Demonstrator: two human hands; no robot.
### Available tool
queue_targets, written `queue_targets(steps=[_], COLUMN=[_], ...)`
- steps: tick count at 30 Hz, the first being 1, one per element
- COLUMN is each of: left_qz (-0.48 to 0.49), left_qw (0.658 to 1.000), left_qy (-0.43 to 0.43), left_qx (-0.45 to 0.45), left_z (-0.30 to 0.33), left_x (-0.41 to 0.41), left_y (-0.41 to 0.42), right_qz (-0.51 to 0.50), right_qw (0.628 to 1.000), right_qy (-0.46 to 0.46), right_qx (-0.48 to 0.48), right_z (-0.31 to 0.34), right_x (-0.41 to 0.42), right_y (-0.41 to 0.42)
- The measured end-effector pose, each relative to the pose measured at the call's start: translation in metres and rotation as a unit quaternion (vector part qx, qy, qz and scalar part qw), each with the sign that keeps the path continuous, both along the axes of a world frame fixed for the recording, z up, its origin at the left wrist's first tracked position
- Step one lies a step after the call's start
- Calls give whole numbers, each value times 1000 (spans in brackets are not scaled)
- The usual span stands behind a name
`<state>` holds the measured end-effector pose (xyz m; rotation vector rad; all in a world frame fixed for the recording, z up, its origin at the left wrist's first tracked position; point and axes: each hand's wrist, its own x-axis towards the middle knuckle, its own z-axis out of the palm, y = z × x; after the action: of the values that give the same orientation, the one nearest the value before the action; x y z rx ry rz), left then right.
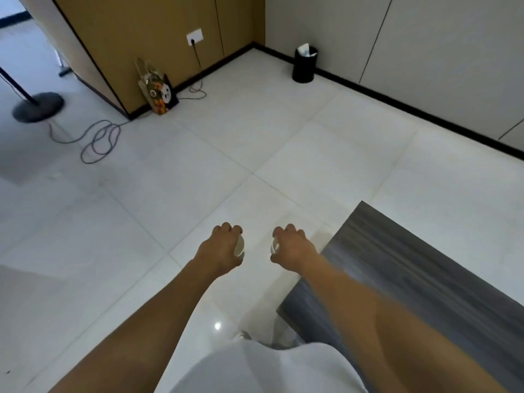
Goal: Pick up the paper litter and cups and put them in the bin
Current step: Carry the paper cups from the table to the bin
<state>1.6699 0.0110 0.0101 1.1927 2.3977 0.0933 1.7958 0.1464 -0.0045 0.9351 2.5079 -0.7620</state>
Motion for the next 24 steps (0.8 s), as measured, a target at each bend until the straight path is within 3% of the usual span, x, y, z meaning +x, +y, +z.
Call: queue_targets(steps=[5,11,24], left_qz=[-1,-2,-49], left_qw=[1000,999,998], left_qy=[-9,-16,-17], left_qx=[-25,-33,-29], left_z=[8,-2,-1], left_x=[-79,-163,-353], left_y=[2,53,315], right_qz=[8,-14,-85], right_qw=[1000,1000,996], right_qy=[13,1,10], right_qx=[0,1,6], right_z=[3,-6,1], right_x=[-78,-150,-320], right_y=[2,69,315])
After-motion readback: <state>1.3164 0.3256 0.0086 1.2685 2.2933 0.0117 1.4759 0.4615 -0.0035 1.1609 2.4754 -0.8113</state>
